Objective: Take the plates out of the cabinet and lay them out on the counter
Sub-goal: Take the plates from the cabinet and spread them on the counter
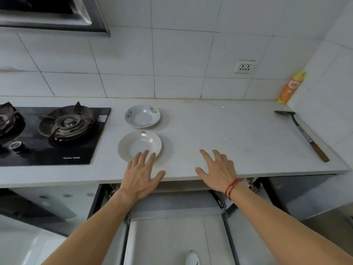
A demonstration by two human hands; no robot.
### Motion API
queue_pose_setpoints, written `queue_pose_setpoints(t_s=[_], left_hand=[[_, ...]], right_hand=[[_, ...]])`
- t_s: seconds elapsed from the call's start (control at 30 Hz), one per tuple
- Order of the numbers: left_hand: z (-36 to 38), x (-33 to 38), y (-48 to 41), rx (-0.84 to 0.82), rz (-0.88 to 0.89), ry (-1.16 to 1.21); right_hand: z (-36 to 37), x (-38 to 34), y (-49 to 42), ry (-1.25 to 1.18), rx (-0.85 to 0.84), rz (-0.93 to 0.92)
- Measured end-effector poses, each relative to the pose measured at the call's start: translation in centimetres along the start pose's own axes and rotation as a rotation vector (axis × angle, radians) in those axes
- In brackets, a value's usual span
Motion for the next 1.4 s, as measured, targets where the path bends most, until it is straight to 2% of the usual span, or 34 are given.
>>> queue_pose_setpoints(t_s=[0.43,0.73,1.1,1.4], left_hand=[[4.9,2.7,3.7,-0.052,0.01,-0.014],[12.1,3.1,5.2,-0.098,-0.01,-0.016],[27.0,-1.4,-0.6,-0.069,-0.04,-0.03],[39.8,-5.3,-9.6,0.0,0.014,-0.03]], right_hand=[[4.7,2.7,4.2,-0.038,0.014,0.001],[12.5,5.1,5.4,-0.035,-0.038,-0.033],[27.3,6.9,-2.6,-0.038,-0.003,-0.07],[37.5,9.3,-13.3,-0.051,0.146,-0.061]])
Point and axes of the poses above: each hand's wrist, its own y-axis away from the middle knuckle, its own z-axis out of the palm, x = y × z, the point moved 6 cm from there along -y, towards the middle knuckle, and after that the axes turned 3 degrees about y, right-handed, at the moved point
